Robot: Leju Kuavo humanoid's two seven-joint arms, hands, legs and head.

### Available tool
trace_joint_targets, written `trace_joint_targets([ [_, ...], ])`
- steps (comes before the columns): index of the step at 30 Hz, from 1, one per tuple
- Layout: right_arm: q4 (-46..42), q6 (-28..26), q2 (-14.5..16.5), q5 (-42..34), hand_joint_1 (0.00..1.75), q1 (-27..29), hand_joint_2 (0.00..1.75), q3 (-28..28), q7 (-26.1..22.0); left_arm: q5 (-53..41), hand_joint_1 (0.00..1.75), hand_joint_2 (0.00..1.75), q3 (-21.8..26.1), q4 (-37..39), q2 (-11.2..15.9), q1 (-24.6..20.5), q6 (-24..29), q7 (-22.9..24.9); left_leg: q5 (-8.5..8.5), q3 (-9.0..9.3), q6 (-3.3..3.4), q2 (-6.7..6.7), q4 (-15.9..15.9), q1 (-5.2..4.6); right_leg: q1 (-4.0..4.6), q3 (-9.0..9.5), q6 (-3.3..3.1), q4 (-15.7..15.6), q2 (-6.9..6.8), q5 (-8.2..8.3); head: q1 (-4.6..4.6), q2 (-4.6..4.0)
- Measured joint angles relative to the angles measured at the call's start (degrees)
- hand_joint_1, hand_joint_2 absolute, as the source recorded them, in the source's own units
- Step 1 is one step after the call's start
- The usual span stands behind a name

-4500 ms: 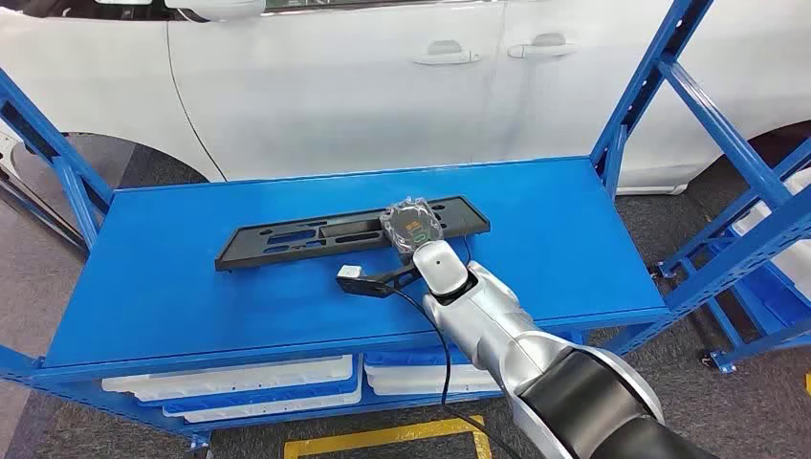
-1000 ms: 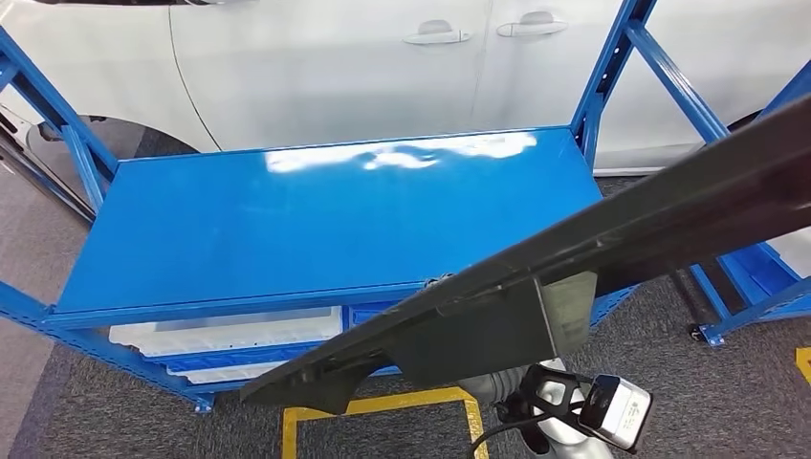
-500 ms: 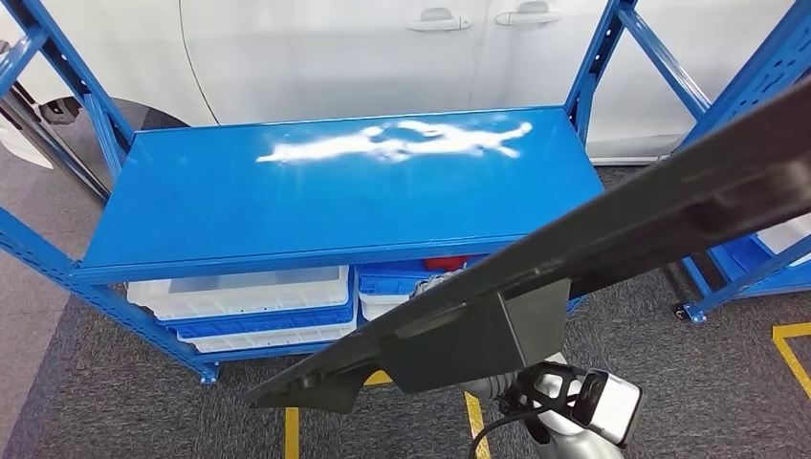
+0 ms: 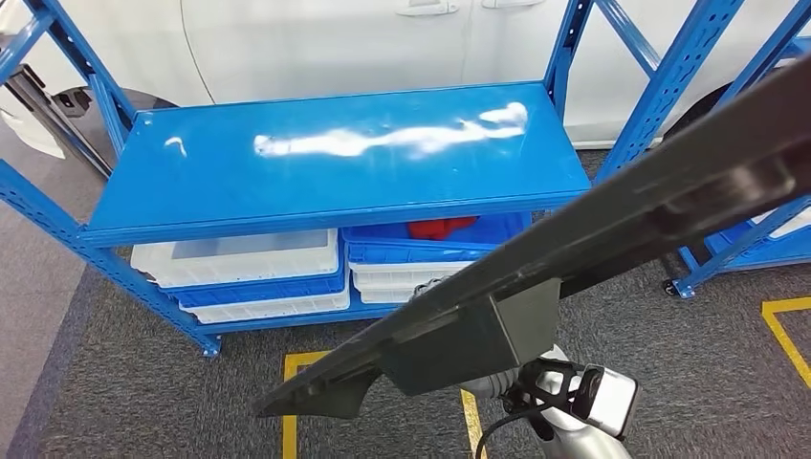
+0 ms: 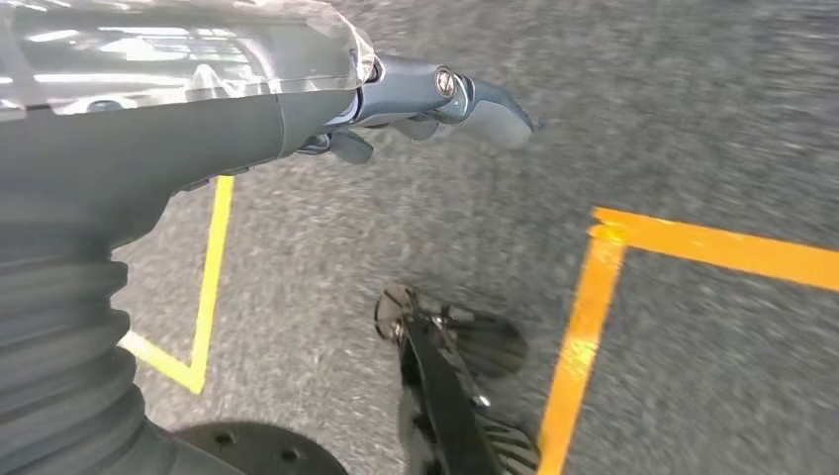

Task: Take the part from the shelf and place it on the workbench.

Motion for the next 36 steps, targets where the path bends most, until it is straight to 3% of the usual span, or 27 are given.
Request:
trace_joint_targets([
  [2,0.2,0.41,-0.07,-0.15,1.75,-0.07,1.75,0.0,-0.05,0.07,0.0,1.75,0.07,-0.01,0.1,-0.17,0.78,0.4,-2.1,5.58,0.76,0.03,-8.13,-0.32,0.16,-0.44,0.47,0.15,-0.1,0.79,0.01,0.0],
  [3,0.25,0.55,-0.09,-0.2,1.75,-0.11,1.75,0.0,-0.08,0.15,0.0,1.75,0.13,-0.02,0.15,-0.25,1.05,0.48,-3.22,6.9,1.07,0.04,-10.47,-0.5,0.13,-0.47,0.83,0.16,-0.19,1.14,0.01,0.0],
  [5,0.34,0.96,-0.15,-0.43,1.75,-0.14,1.75,0.0,-0.11,0.44,0.0,1.75,0.35,-0.02,0.16,-0.22,1.17,0.5,-3.07,7.05,1.7,0.09,-11.6,-0.55,-0.11,-0.52,1.58,0.29,-0.27,1.61,0.01,0.0],
  [6,0.4,1.22,-0.17,-0.65,1.75,-0.14,1.75,0.0,-0.11,0.68,0.0,1.75,0.49,-0.02,0.18,-0.17,1.09,0.5,-2.64,6.89,2.08,0.16,-11.77,-0.48,-0.23,-0.87,1.88,1.0,-0.17,1.04,0.01,0.0],
  [8,0.62,1.59,-0.23,-1.15,1.75,-0.1,1.75,0.0,-0.11,1.03,0.0,1.75,0.76,-0.02,0.21,-0.1,1.0,0.47,-1.71,6.3,2.62,0.35,-11.97,-0.32,-0.48,-2.96,2.35,6.01,0.11,-2.51,0.02,0.0],
  [10,0.94,1.85,-0.25,-1.38,1.75,-0.03,1.75,0.0,-0.11,1.32,0.0,1.75,0.97,-0.02,0.23,-0.08,1.06,0.46,-1.03,5.41,2.78,0.39,-11.85,-0.37,-0.62,-6.0,2.78,13.99,0.2,-6.92,0.02,0.0],
  [11,1.12,2.09,-0.26,-1.42,1.75,0.0,1.75,0.0,-0.11,1.44,0.0,1.75,1.05,-0.02,0.23,-0.04,1.21,0.47,-0.77,5.01,2.75,0.4,-11.74,-0.38,-0.7,-6.76,2.95,16.61,0.2,-7.94,0.02,0.0],
  [12,1.27,2.39,-0.26,-1.43,1.75,0.02,1.75,0.0,-0.11,1.55,0.0,1.75,1.11,-0.02,0.19,0.01,1.52,0.47,-0.6,4.72,2.67,0.4,-11.59,-0.39,-0.78,-6.39,3.04,17.02,0.2,-7.82,0.02,0.0],
  [13,1.39,2.71,-0.27,-1.43,1.75,0.02,1.75,-0.01,-0.11,1.61,0.0,1.75,1.17,-0.01,0.11,0.06,1.96,0.45,-0.51,4.52,2.59,0.38,-11.4,-0.38,-0.86,-4.8,3.03,15.01,0.19,-6.67,0.02,0.0],
  [15,1.5,3.2,-0.28,-1.4,1.75,-0.05,1.75,-0.03,-0.11,1.62,0.0,1.75,1.3,0.0,-0.17,0.08,2.82,0.31,-0.58,4.22,2.28,0.34,-10.88,-0.44,-0.9,0.31,2.7,6.93,0.18,-3.72,0.02,0.0],
  [17,1.53,3.39,-0.3,-1.37,1.75,-0.09,1.75,-0.08,-0.13,1.62,0.0,1.75,1.47,0.0,-0.37,0.03,3.25,0.08,-0.71,3.82,1.76,0.31,-10.35,-0.61,-0.69,3.19,2.07,1.51,0.22,-2.58,0.01,0.0],
  [20,1.6,3.51,-0.38,-1.28,1.75,-0.07,1.75,-0.14,-0.13,1.69,0.0,1.75,1.73,-0.01,-0.48,0.01,4.12,-0.9,-0.71,3.36,0.82,0.34,-10.13,-0.62,-0.58,3.03,1.04,0.69,0.31,-2.52,0.01,0.0],
  [22,1.62,3.76,-0.4,-1.11,1.75,-0.08,1.75,-0.17,-0.14,1.78,0.0,1.75,1.91,-0.02,-0.58,-0.02,4.72,-1.69,-2.23,2.44,0.2,0.29,-8.09,-0.49,-0.8,3.05,0.35,0.28,0.3,-2.22,0.0,0.0],
  [25,1.62,4.71,-0.4,-0.81,1.75,0.25,1.75,-0.26,-0.15,1.27,0.0,1.75,1.99,0.0,-0.67,0.05,4.87,-2.04,-7.52,-2.34,-0.48,0.25,2.27,-0.2,-0.8,2.81,-0.13,0.11,0.5,-1.99,0.0,0.0],
  [26,1.62,5.09,-0.4,-0.75,1.75,0.47,1.75,-0.31,-0.14,0.98,0.0,1.75,1.99,-0.01,-0.67,0.11,4.88,-2.01,-8.45,-3.79,-0.62,0.25,5.35,-0.14,-0.76,2.72,-0.16,0.12,0.71,-1.93,0.0,0.0],
  [27,1.62,5.36,-0.4,-0.75,1.75,0.67,1.75,-0.35,-0.14,0.76,0.0,1.75,1.99,-0.01,-0.67,0.16,4.9,-1.94,-8.23,-4.35,-0.68,0.23,6.57,-0.11,-0.74,2.68,-0.16,0.15,1.0,-1.88,0.0,0.0],
  [28,1.62,5.53,-0.4,-0.75,1.75,0.81,1.75,-0.4,-0.13,0.62,0.0,1.75,1.99,-0.01,-0.66,0.19,4.94,-1.87,-6.91,-3.83,-0.67,0.16,5.53,-0.08,-0.73,2.68,-0.12,0.19,1.41,-1.84,0.0,0.0],
  [29,1.62,5.59,-0.4,-0.75,1.75,0.88,1.75,-0.45,-0.14,0.55,0.0,1.75,1.99,-0.02,-0.65,0.21,4.95,-1.81,-4.78,-2.31,-0.57,-0.17,2.4,-0.05,-0.73,2.72,-0.04,0.26,1.88,-1.8,0.0,0.0],
  [31,1.62,5.57,-0.39,-0.68,1.75,0.88,1.75,-0.57,-0.15,0.49,0.0,1.75,1.98,-0.02,-0.63,0.23,4.79,-1.75,-1.35,1.4,-0.13,-2.19,-5.56,0.08,-0.69,2.62,0.29,0.48,2.86,-1.72,0.01,0.0],
  [33,1.62,5.59,-0.37,-0.5,1.75,1.01,1.75,-0.7,-0.16,0.44,0.0,1.75,1.96,-0.01,-0.62,0.26,4.36,-1.66,-0.64,3.12,0.34,-3.53,-9.49,0.06,-0.68,2.12,0.98,0.61,3.82,-1.42,0.0,0.0],
  [36,1.54,6.04,-0.36,-0.23,1.75,1.79,1.75,-1.4,-0.18,0.18,0.0,1.75,1.95,-0.01,-0.61,0.22,4.04,-1.33,-0.42,3.2,1.26,-2.33,-10.16,0.12,-0.73,1.46,2.08,0.8,4.5,-1.22,0.01,0.0],
])
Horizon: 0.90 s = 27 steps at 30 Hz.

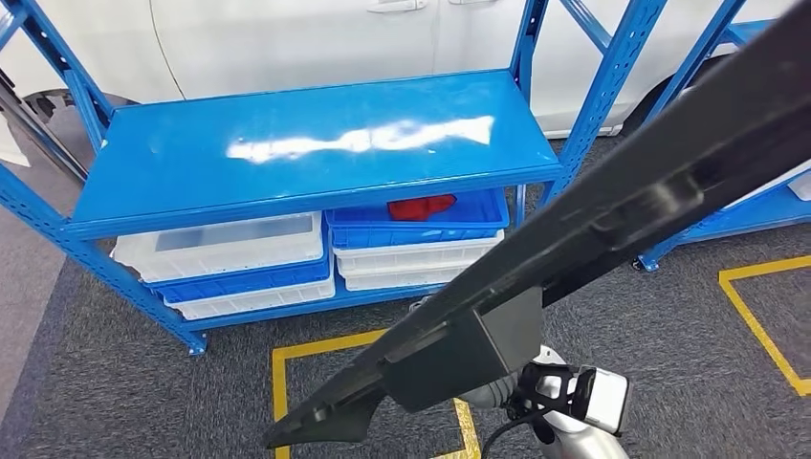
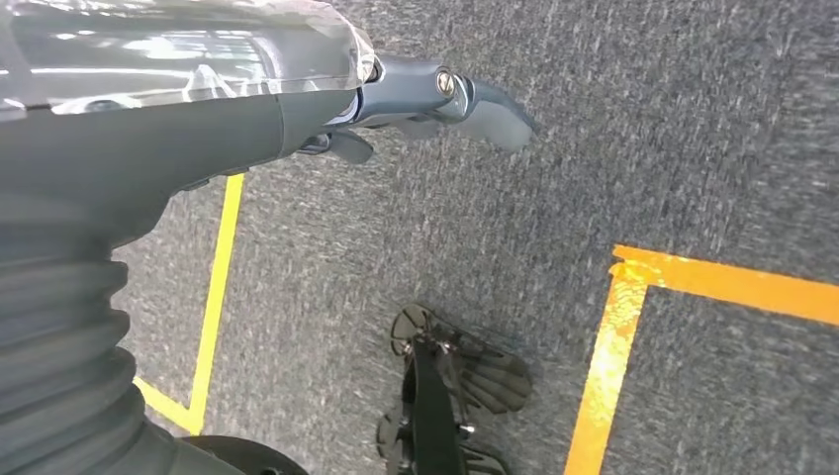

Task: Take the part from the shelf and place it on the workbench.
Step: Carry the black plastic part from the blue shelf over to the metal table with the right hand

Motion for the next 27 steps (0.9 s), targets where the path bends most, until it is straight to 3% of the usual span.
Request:
trace_joint_targets([
  [2,-0.18,0.4,0.03,0.38,1.75,0.45,1.75,-0.77,-0.01,-0.41,0.0,1.75,-0.02,-0.01,0.06,0.04,0.33,0.27,0.42,0.01,0.74,1.17,-0.46,0.22,0.08,-1.65,0.42,3.48,-1.51,-2.3,0.01,0.0],
  [4,-0.33,0.61,0.16,0.72,1.75,0.87,1.75,-1.62,-0.02,-0.73,0.0,1.75,-0.02,-0.01,0.26,0.18,0.74,0.66,0.51,-0.12,1.04,2.43,-0.49,0.06,-0.05,-5.16,0.68,11.09,-3.1,-6.18,0.01,0.0],
  [5,-0.37,0.68,0.29,0.85,1.75,1.16,1.75,-2.04,-0.02,-0.84,0.0,1.75,-0.02,-0.01,0.42,0.23,0.86,0.93,0.5,-0.17,1.07,3.07,-0.46,-0.01,-0.15,-6.74,0.8,14.5,-3.38,-7.43,0.01,0.0],
  [6,-0.48,0.73,0.44,1.09,1.75,1.54,1.75,-2.49,-0.02,-0.92,0.0,1.75,-0.02,-0.01,0.59,0.24,0.92,1.19,0.47,-0.19,1.07,3.69,-0.45,-0.06,-0.22,-7.47,0.88,16.23,-3.55,-7.66,0.01,0.0],
  [7,-0.76,0.64,0.66,1.45,1.75,2.04,1.75,-2.89,-0.02,-1.07,0.0,1.75,-0.03,-0.01,0.74,0.21,0.9,1.36,0.42,-0.16,1.05,4.28,-0.43,-0.08,-0.26,-7.05,0.89,15.63,-3.75,-6.8,0.01,0.0],
  [8,-1.39,0.42,0.95,1.91,1.75,2.69,1.75,-3.28,-0.02,-1.28,0.0,1.75,-0.05,-0.01,0.87,0.17,0.79,1.45,0.34,-0.07,0.97,4.84,-0.41,-0.08,-0.27,-5.47,0.81,12.78,-4.18,-5.13,0.01,0.0],
  [10,-3.67,-0.46,1.54,2.86,1.75,4.28,1.75,-4.01,-0.02,-1.93,0.0,1.75,-0.16,-0.02,1.23,0.17,0.45,1.27,-0.01,0.2,0.57,5.72,-0.25,-0.31,0.09,-1.03,0.3,4.59,-6.79,-1.97,0.01,0.0],
  [12,-6.59,-1.35,1.93,3.47,1.75,5.69,1.75,-4.83,-0.06,-2.45,0.0,1.75,-0.44,-0.04,1.77,0.29,0.16,0.9,-0.38,0.4,-0.01,6.56,-0.06,-0.7,0.51,1.06,-0.44,0.27,-8.56,-1.05,0.0,0.0],
  [14,-9.17,-1.75,2.09,3.63,1.75,6.77,1.75,-5.7,-0.11,-2.6,0.0,1.75,-0.76,-0.08,2.42,0.31,-0.13,0.49,-0.63,0.59,-0.62,7.77,-0.06,-0.82,0.63,0.86,-1.17,-0.05,-7.49,-1.04,-0.01,0.0],
  [16,-11.19,-1.86,2.15,3.65,1.75,7.32,1.75,-6.4,-0.11,-2.55,0.0,1.75,-0.96,-0.12,3.11,0.17,-0.55,0.04,-1.77,0.4,-1.27,7.07,0.99,-0.56,0.45,0.79,-1.86,-0.3,-6.16,-0.77,-0.01,0.0],
  [17,-12.01,-2.05,2.17,3.81,1.75,7.34,1.75,-6.63,-0.11,-2.5,0.0,1.75,-1.0,-0.14,3.46,0.12,-0.73,-0.11,-3.19,-0.41,-1.54,5.87,3.02,-0.43,0.3,0.78,-2.17,-0.44,-5.55,-0.61,-0.01,0.0],
  [19,-13.33,-2.86,2.2,4.52,1.75,7.35,1.75,-6.9,-0.12,-2.29,0.0,1.75,-1.02,-0.16,4.05,0.25,-0.97,-0.07,-7.09,-3.76,-1.88,3.36,10.48,-0.27,0.21,0.66,-2.54,-0.46,-4.18,-0.45,-0.01,0.0],
  [20,-13.88,-3.42,2.21,5.09,1.75,7.48,1.75,-6.92,-0.13,-2.16,0.0,1.75,-1.02,-0.16,4.23,0.4,-1.02,0.02,-8.52,-5.58,-1.97,2.88,14.32,-0.26,0.25,0.62,-2.61,-0.44,-3.41,-0.4,-0.01,0.0],
  [21,-14.39,-4.01,2.2,5.68,1.75,7.65,1.75,-6.93,-0.11,-2.03,0.0,1.75,-1.02,-0.17,4.33,0.56,-1.04,0.09,-8.92,-6.78,-1.98,2.67,16.68,-0.26,0.28,0.6,-2.63,-0.4,-2.62,-0.37,-0.01,0.0],
  [22,-14.86,-4.53,2.17,6.19,1.75,7.79,1.75,-6.93,-0.1,-1.94,0.0,1.75,-1.01,-0.17,4.33,0.67,-1.07,0.1,-8.12,-6.96,-1.91,2.58,16.76,-0.26,0.3,0.63,-2.63,-0.35,-1.88,-0.35,-0.01,0.0],
  [23,-15.34,-4.94,2.15,6.59,1.75,7.88,1.75,-6.93,-0.09,-1.9,0.0,1.75,-1.01,-0.17,4.3,0.75,-1.1,0.08,-6.28,-6.07,-1.76,2.37,14.53,-0.26,0.31,0.7,-2.6,-0.29,-1.13,-0.34,-0.01,0.0],
  [25,-16.18,-5.47,2.1,6.95,1.75,7.9,1.75,-6.93,-0.08,-1.89,0.0,1.75,-1.0,-0.17,4.25,0.81,-1.15,0.02,-2.03,-2.6,-1.24,0.2,6.48,-0.19,0.37,0.73,-2.38,-0.08,0.25,-0.33,-0.01,0.0],
  [27,-16.78,-5.68,2.09,7.12,1.75,7.91,1.75,-6.93,-0.08,-1.88,0.0,1.75,-1.0,-0.17,4.25,0.86,-1.16,-0.02,-0.31,-0.48,-0.77,-1.9,1.27,-0.17,0.35,0.36,-1.81,0.15,1.51,-0.17,-0.01,0.0],
])
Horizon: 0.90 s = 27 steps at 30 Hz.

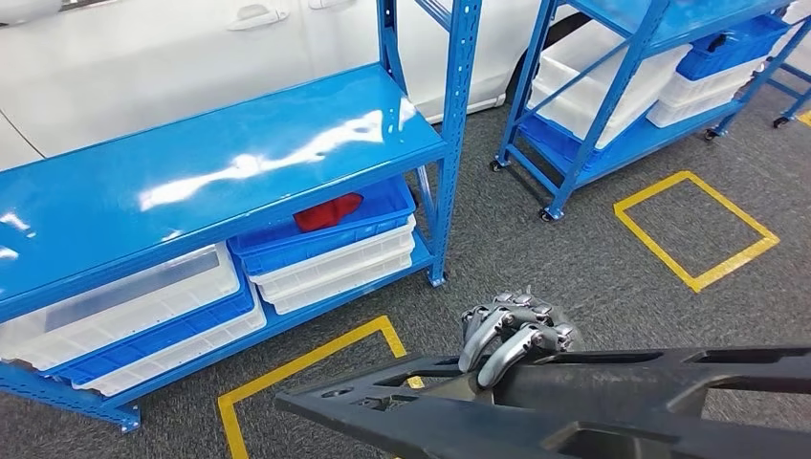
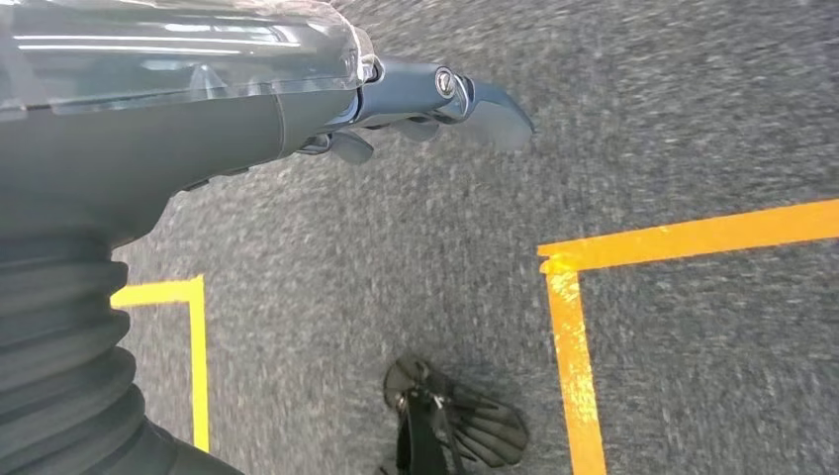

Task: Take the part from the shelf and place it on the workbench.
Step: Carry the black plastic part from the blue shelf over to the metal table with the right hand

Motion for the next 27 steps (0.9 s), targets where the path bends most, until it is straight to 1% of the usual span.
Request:
trace_joint_targets([
  [1,-0.19,-0.04,-0.01,0.06,1.75,0.05,1.75,0.0,0.01,0.01,0.0,1.75,0.0,-0.01,0.01,-0.01,0.0,-0.02,-0.12,0.18,0.21,-0.17,-0.56,-0.07,-0.08,-0.25,0.41,0.01,0.6,0.17,0.0,0.0],
  [2,-0.37,-0.05,-0.02,0.1,1.75,0.12,1.75,0.0,0.01,0.01,0.0,1.75,0.0,-0.01,0.01,-0.06,0.0,-0.03,0.0,0.23,0.43,0.35,-0.76,-0.12,-0.18,-0.46,0.84,-0.07,1.24,0.38,0.0,0.0],
  [3,-0.57,-0.07,-0.04,0.11,1.75,0.22,1.75,0.0,0.01,0.02,0.0,1.75,0.0,-0.02,-0.03,-0.14,0.0,-0.03,0.23,0.3,0.75,1.0,-0.98,-0.07,-0.25,-0.62,1.2,0.0,1.33,0.41,0.0,0.0],
  [4,-0.76,-0.1,-0.06,0.12,1.75,0.22,1.75,0.01,0.01,0.02,0.0,1.75,0.0,-0.03,-0.08,-0.21,0.0,-0.05,0.49,0.38,1.13,1.7,-1.25,0.02,-0.17,-1.0,1.5,0.65,0.55,-0.07,0.01,0.0],
  [5,-0.92,-0.14,-0.07,0.14,1.75,0.14,1.75,0.02,0.0,0.02,0.0,1.75,0.0,-0.04,-0.13,-0.23,0.0,-0.07,0.72,0.41,1.5,2.47,-1.53,0.12,-0.08,-1.81,1.75,2.33,-0.76,-1.21,0.01,0.0],
  [6,-1.02,-0.21,-0.08,0.17,1.75,0.05,1.75,0.03,-0.01,0.02,0.0,1.75,0.0,-0.04,-0.19,-0.18,0.0,-0.09,0.85,0.41,1.77,3.27,-1.7,0.15,-0.08,-3.1,1.91,5.16,-2.45,-2.94,0.02,0.0],
  [7,-1.06,-0.45,-0.1,0.32,1.75,-0.09,1.75,0.08,-0.01,0.01,0.0,1.75,0.0,-0.04,-0.23,-0.07,0.0,-0.08,0.87,0.35,1.94,4.0,-1.74,0.06,-0.09,-4.87,2.1,8.92,-3.88,-4.96,0.02,0.0],
  [8,-1.03,-0.87,-0.15,0.55,1.75,-0.23,1.75,0.19,0.01,-0.01,0.0,1.75,0.0,-0.04,-0.28,0.03,-0.01,-0.02,0.85,0.26,2.02,4.8,-1.71,-0.03,-0.23,-6.57,2.28,12.65,-4.61,-6.59,0.02,0.0],
  [9,-0.95,-1.45,-0.25,0.81,1.75,-0.46,1.75,0.48,0.01,-0.02,0.0,1.75,0.0,-0.04,-0.4,0.08,-0.01,0.04,0.84,0.19,2.02,5.6,-1.69,-0.09,-0.38,-7.67,2.44,15.17,-5.01,-7.36,0.02,0.0],
  [10,-0.82,-2.03,-0.35,1.16,1.75,-0.83,1.75,0.94,0.02,-0.05,0.0,1.75,0.0,-0.04,-0.55,0.06,0.0,0.11,0.82,0.15,2.0,6.4,-1.67,-0.12,-0.5,-7.72,2.55,15.68,-5.3,-7.07,0.02,0.0],
  [11,-0.62,-2.41,-0.45,1.37,1.75,-1.25,1.75,1.54,0.02,-0.12,0.0,1.75,0.0,-0.04,-0.75,-0.01,0.02,0.15,0.78,0.16,1.94,7.14,-1.65,-0.12,-0.6,-6.55,2.59,13.84,-5.64,-5.81,0.02,0.0],
  [12,-0.39,-2.58,-0.52,1.4,1.75,-1.64,1.75,2.2,0.02,-0.27,0.0,1.75,0.0,-0.04,-1.02,-0.09,0.01,0.16,0.71,0.24,1.83,7.78,-1.63,-0.13,-0.64,-4.34,2.54,10.12,-6.29,-4.0,0.02,0.0],
  [13,-0.14,-2.61,-0.57,1.29,1.75,-2.05,1.75,2.77,0.02,-0.55,0.0,1.75,0.0,-0.04,-1.26,-0.15,-0.08,0.15,0.61,0.34,1.66,8.33,-1.59,-0.2,-0.52,-1.94,2.32,5.87,-7.55,-2.66,0.02,0.0],
  [14,0.24,-2.65,-0.65,1.01,1.75,-2.56,1.75,3.26,0.03,-0.92,0.0,1.75,-0.01,-0.04,-1.52,-0.18,-0.24,0.14,0.48,0.42,1.41,8.8,-1.51,-0.34,-0.34,-0.11,1.97,2.5,-8.48,-1.7,0.02,0.0],
  [15,0.77,-2.8,-0.77,0.71,1.75,-3.32,1.75,3.66,0.04,-1.38,0.0,1.75,-0.05,-0.04,-1.71,-0.21,-0.46,0.14,0.37,0.48,1.11,9.26,-1.43,-0.47,-0.14,0.93,1.59,0.43,-9.06,-1.28,0.02,0.0],
  [16,1.54,-2.98,-0.95,0.49,1.75,-4.34,1.75,3.96,0.05,-1.86,0.0,1.75,-0.13,-0.03,-1.83,-0.26,-0.72,0.18,0.31,0.53,0.8,9.78,-1.4,-0.61,0.08,1.12,1.2,-0.28,-9.15,-1.34,0.02,0.0],
  [17,2.52,-3.12,-1.16,0.36,1.75,-5.41,1.75,4.18,0.12,-2.23,0.0,1.75,-0.24,-0.03,-1.94,-0.39,-0.95,0.28,0.28,0.6,0.48,10.32,-1.4,-0.68,0.18,0.94,0.86,-0.3,-8.42,-1.15,0.02,0.0],
  [18,3.57,-3.13,-1.35,0.29,1.75,-6.43,1.75,4.31,0.27,-2.48,0.0,1.75,-0.35,-0.03,-2.01,-0.59,-1.12,0.45,0.19,0.64,0.17,10.72,-1.41,-0.64,0.09,0.89,0.53,-0.47,-7.79,-0.97,0.02,0.0],
  [19,4.66,-2.95,-1.48,0.32,1.75,-7.31,1.75,4.41,0.55,-2.56,0.0,1.75,-0.44,-0.02,-2.07,-0.84,-1.21,0.62,-0.22,0.58,-0.14,10.22,-1.01,-0.51,-0.01,0.92,0.17,-0.72,-7.27,-0.76,0.02,0.0],
  [20,6.13,-2.59,-1.54,0.68,1.75,-8.19,1.75,4.68,0.87,-2.48,0.0,1.75,-0.49,-0.02,-2.17,-1.02,-1.19,0.73,-1.22,0.09,-0.41,9.05,0.32,-0.36,-0.15,0.95,-0.22,-0.99,-6.78,-0.5,0.01,0.0],
  [21,7.93,-2.32,-1.49,1.37,1.75,-9.15,1.75,5.14,1.03,-2.3,0.0,1.75,-0.49,-0.02,-2.23,-1.06,-1.11,0.71,-2.8,-0.99,-0.66,7.49,2.87,-0.19,-0.27,0.97,-0.55,-1.18,-6.24,-0.28,0.01,0.0],
  [22,10.04,-2.19,-1.38,2.33,1.75,-10.26,1.75,5.73,1.02,-2.13,0.0,1.75,-0.48,-0.02,-2.29,-0.98,-1.04,0.53,-4.7,-2.56,-0.85,5.85,6.48,-0.07,-0.25,0.86,-0.77,-1.22,-5.65,-0.15,0.01,0.0],
  [23,12.69,-2.27,-1.18,3.5,1.75,-11.53,1.75,6.49,0.82,-2.0,0.0,1.75,-0.47,-0.02,-2.37,-0.81,-1.02,0.25,-6.44,-4.47,-0.97,4.97,10.48,-0.04,-0.22,0.71,-0.91,-1.18,-4.93,-0.04,0.01,0.0],
  [24,15.35,-2.6,-0.91,4.47,1.75,-12.9,1.75,7.23,0.6,-1.95,0.0,1.75,-0.45,-0.02,-2.42,-0.69,-1.1,-0.1,-7.4,-6.14,-1.06,4.6,13.69,-0.04,-0.18,0.57,-0.94,-1.12,-4.12,0.04,0.02,0.0],
  [25,18.23,-2.98,-0.57,5.18,1.75,-14.37,1.75,7.94,0.49,-1.98,0.0,1.75,-0.45,-0.02,-2.51,-0.66,-1.28,-0.46,-7.29,-7.09,-1.09,4.46,15.18,-0.04,-0.15,0.46,-0.92,-1.02,-3.34,0.11,0.02,0.0],
  [26,21.13,-3.42,-0.21,5.83,1.75,-15.93,1.75,8.63,0.48,-2.01,0.0,1.75,-0.45,-0.02,-2.63,-0.72,-1.5,-0.83,-6.05,-7.03,-1.06,4.4,14.45,-0.03,-0.14,0.39,-0.86,-0.89,-2.59,0.15,0.02,0.0],
  [27,23.76,-3.91,0.16,6.44,1.75,-17.57,1.75,9.27,0.63,-2.04,0.0,1.75,-0.45,-0.02,-2.76,-0.83,-1.73,-1.21,-3.96,-5.98,-1.0,4.12,11.64,0.02,-0.14,0.36,-0.78,-0.74,-1.9,0.17,0.02,0.0],
])
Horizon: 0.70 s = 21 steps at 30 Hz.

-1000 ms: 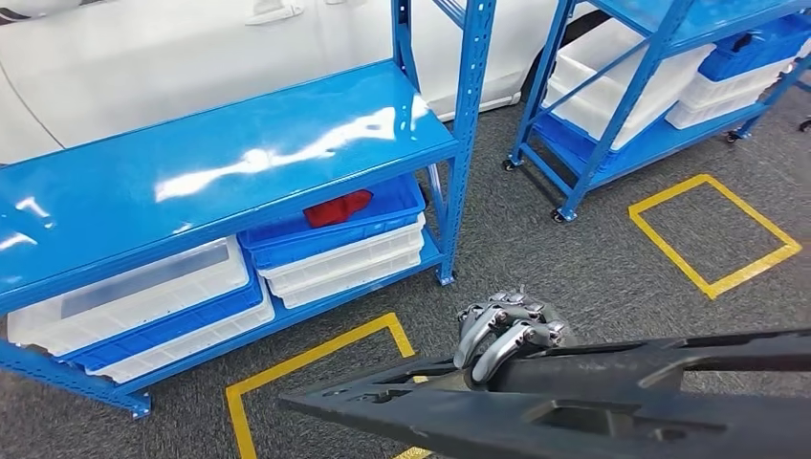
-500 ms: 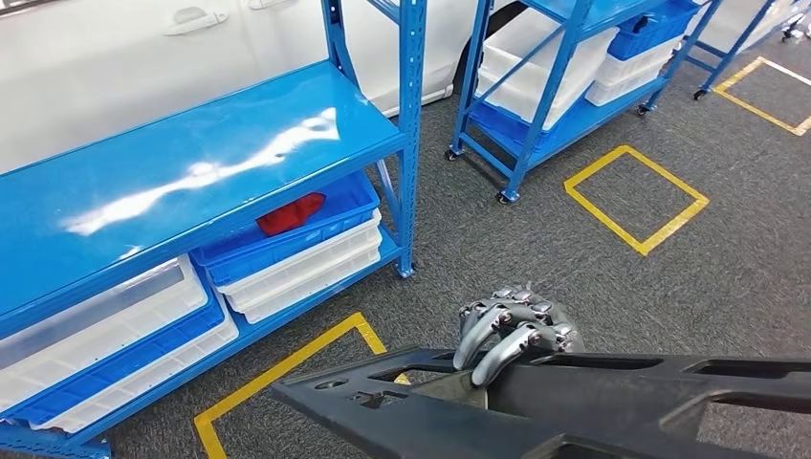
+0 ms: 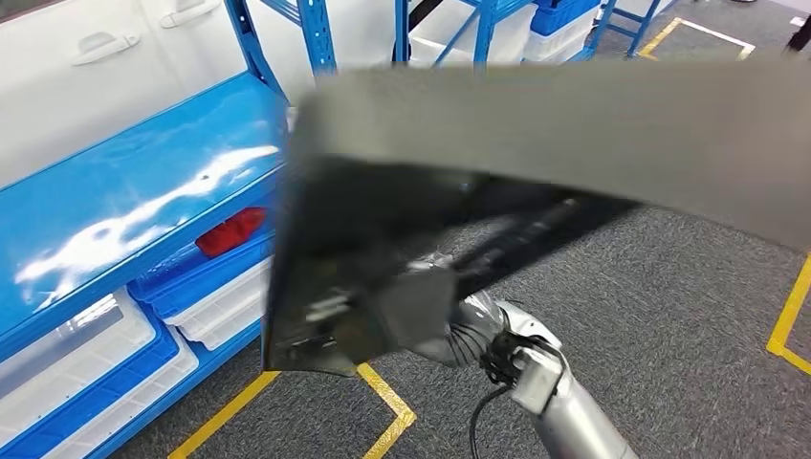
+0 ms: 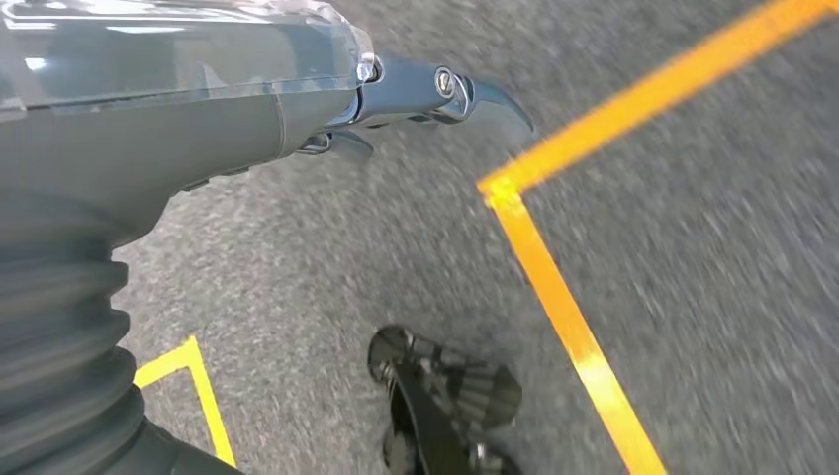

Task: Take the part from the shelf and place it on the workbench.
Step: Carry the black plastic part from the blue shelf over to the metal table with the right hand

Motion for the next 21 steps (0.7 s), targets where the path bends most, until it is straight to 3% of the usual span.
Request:
trace_joint_targets([
  [2,5.07,-1.12,0.88,1.46,1.75,-3.46,1.75,1.34,0.66,0.02,0.0,1.75,-0.01,0.0,-0.23,-0.18,-0.27,-0.82,3.83,3.24,0.24,-2.28,-7.92,0.29,0.04,-0.22,0.33,0.43,1.29,-0.03,0.0,0.0],
  [3,7.43,-1.68,1.4,2.07,1.75,-5.13,1.75,2.05,1.12,0.05,0.0,1.75,-0.01,0.0,-0.3,-0.22,-0.29,-1.17,4.75,4.32,0.4,-3.39,-10.54,0.4,0.05,-0.48,0.63,0.62,1.88,0.03,-0.01,0.0],
  [4,9.83,-2.21,1.91,2.51,1.75,-6.77,1.75,2.74,1.57,0.1,0.0,1.75,-0.01,0.0,-0.36,-0.24,-0.25,-1.45,4.99,4.8,0.6,-4.19,-11.86,0.42,0.0,-0.81,1.0,0.74,2.47,0.14,-0.01,0.0],
  [6,14.33,-3.29,2.71,2.94,1.75,-9.87,1.75,3.88,2.41,0.2,0.0,1.75,0.0,0.0,-0.5,-0.36,-0.11,-1.7,5.13,4.75,1.19,-3.58,-12.07,0.35,-0.14,-1.38,1.82,0.69,3.51,0.53,-0.01,0.0],
  [7,16.62,-3.95,3.01,3.14,1.75,-11.48,1.75,4.37,2.74,0.25,0.0,1.75,0.01,0.0,-0.61,-0.48,-0.04,-1.76,5.36,4.74,1.58,-2.98,-12.26,0.38,-0.13,-1.67,2.14,0.91,3.0,0.47,0.0,0.0],
  [9,21.06,-5.81,3.65,3.96,1.75,-14.67,1.75,5.25,3.22,0.43,0.0,1.75,0.02,0.0,-0.81,-0.68,0.04,-1.85,5.75,4.77,2.39,-1.57,-12.68,0.46,0.07,-3.27,2.67,3.9,-0.04,-1.32,0.0,0.0],
  [10,22.99,-6.97,4.06,4.42,1.75,-15.98,1.75,5.66,3.33,0.49,0.0,1.75,0.04,0.0,-0.85,-0.67,0.03,-1.88,5.8,4.75,2.62,-0.82,-12.74,0.33,0.06,-4.85,2.84,7.16,-1.9,-3.05,0.0,0.0],
  [11,24.74,-8.17,4.48,4.85,1.75,-17.02,1.75,6.02,3.42,0.55,0.0,1.75,0.06,0.0,-0.85,-0.6,0.02,-1.9,5.78,4.69,2.76,-0.09,-12.73,0.21,0.01,-6.78,3.03,11.13,-2.93,-4.9,0.0,0.0],
  [13,27.28,-10.29,5.08,5.13,1.75,-18.22,1.75,6.5,3.58,0.58,0.0,1.75,0.11,0.0,-0.84,-0.48,-0.02,-1.83,5.7,4.65,2.82,1.37,-12.7,0.07,-0.17,-9.7,3.29,17.08,-3.45,-6.72,0.0,0.0],
  [14,28.03,-11.33,5.18,4.94,1.75,-18.52,1.75,6.59,3.74,0.61,0.0,1.75,0.13,0.0,-0.84,-0.48,0.01,-1.78,5.64,4.68,2.81,2.05,-12.68,0.04,-0.21,-9.65,3.29,17.08,-3.55,-6.07,0.0,0.0],
  [15,28.39,-12.37,5.2,4.5,1.75,-18.7,1.75,6.62,3.99,0.63,0.0,1.75,0.14,0.0,-0.84,-0.5,0.03,-1.71,5.55,4.78,2.77,2.71,-12.68,-0.01,-0.21,-8.37,3.17,14.63,-3.83,-4.46,0.0,0.0],
  [16,28.38,-13.37,5.18,3.85,1.75,-18.77,1.75,6.56,4.29,0.65,0.0,1.75,0.15,0.0,-0.85,-0.5,0.07,-1.64,5.41,4.93,2.68,3.33,-12.67,-0.08,-0.08,-6.13,2.87,10.42,-4.69,-2.42,0.0,0.0],
  [18,27.53,-14.66,5.1,2.12,1.75,-18.72,1.75,6.13,4.63,0.72,0.0,1.75,0.19,0.0,-0.85,-0.43,0.24,-1.44,5.06,5.21,2.31,4.44,-12.62,-0.4,0.68,-2.34,1.91,2.89,-7.27,-0.05,-0.01,0.0],
  [20,26.32,-15.1,4.88,0.39,1.75,-18.32,1.75,5.29,4.55,0.8,0.0,1.75,0.28,0.0,-0.83,-0.33,0.51,-1.17,4.74,5.4,1.78,5.59,-12.59,-0.67,1.3,-1.5,1.15,0.63,-7.93,0.06,-0.01,0.0],
  [21,25.57,-15.25,4.66,-0.39,1.75,-17.93,1.75,4.71,4.44,0.91,0.0,1.75,0.34,0.0,-0.81,-0.31,0.63,-1.06,4.61,5.53,1.51,6.23,-12.62,-0.69,1.26,-1.56,0.87,0.5,-7.08,0.19,-0.01,0.0],
])
